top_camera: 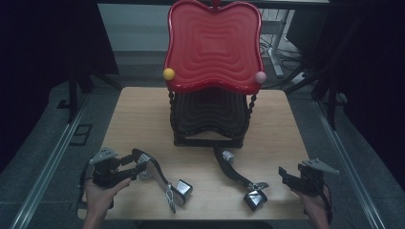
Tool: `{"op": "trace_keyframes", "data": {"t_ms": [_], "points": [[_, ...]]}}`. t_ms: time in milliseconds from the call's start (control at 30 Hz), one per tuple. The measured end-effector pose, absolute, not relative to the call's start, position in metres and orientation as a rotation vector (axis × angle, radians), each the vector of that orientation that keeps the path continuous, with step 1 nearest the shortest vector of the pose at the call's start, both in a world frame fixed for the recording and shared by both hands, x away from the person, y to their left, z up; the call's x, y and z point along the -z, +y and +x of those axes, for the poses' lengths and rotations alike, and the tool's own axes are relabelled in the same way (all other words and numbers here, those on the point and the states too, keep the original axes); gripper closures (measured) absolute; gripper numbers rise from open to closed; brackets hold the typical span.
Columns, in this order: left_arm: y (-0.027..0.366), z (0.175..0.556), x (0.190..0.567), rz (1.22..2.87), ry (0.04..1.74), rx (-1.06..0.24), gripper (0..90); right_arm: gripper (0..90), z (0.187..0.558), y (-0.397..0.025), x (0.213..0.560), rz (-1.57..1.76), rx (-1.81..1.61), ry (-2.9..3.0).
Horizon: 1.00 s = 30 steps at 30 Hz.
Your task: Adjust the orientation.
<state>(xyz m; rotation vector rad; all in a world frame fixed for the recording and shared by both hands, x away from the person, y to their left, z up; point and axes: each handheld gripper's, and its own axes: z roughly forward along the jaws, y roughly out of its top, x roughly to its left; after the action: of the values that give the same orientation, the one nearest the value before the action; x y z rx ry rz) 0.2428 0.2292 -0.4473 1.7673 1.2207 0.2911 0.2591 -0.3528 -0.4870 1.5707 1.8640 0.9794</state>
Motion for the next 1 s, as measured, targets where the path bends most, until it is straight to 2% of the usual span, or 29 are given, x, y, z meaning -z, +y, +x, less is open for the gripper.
{"op": "trace_keyframes", "data": {"t_ms": [267, 400, 500, 700, 767, 1000], "points": [[0.234, 0.238, 0.445, 1.735, 1.258, -0.327, 35.1, 26.4, 0.269, -0.364, 0.49, 1.607, -1.04, 1.853], [0.235, 0.235, 0.444, 1.716, 1.278, -0.353, 40.5, 27.8, 0.268, -0.373, 0.493, 1.631, -1.073, 1.846], [0.238, 0.231, 0.443, 1.703, 1.283, -0.364, 54.0, 27.8, 0.269, -0.376, 0.493, 1.623, -1.074, 1.863], [0.249, 0.2, 0.444, 1.684, 1.35, -0.4, 86.4, 29.1, 0.268, -0.378, 0.495, 1.628, -1.088, 1.868], [0.249, 0.195, 0.449, 1.689, 1.356, -0.369, 90.0, 29.3, 0.268, -0.379, 0.496, 1.63, -1.087, 1.873], [0.231, 0.198, 0.454, 1.804, 1.32, -0.316, 90.0, 30.6, 0.27, -0.378, 0.497, 1.616, -1.061, 1.892]]}}
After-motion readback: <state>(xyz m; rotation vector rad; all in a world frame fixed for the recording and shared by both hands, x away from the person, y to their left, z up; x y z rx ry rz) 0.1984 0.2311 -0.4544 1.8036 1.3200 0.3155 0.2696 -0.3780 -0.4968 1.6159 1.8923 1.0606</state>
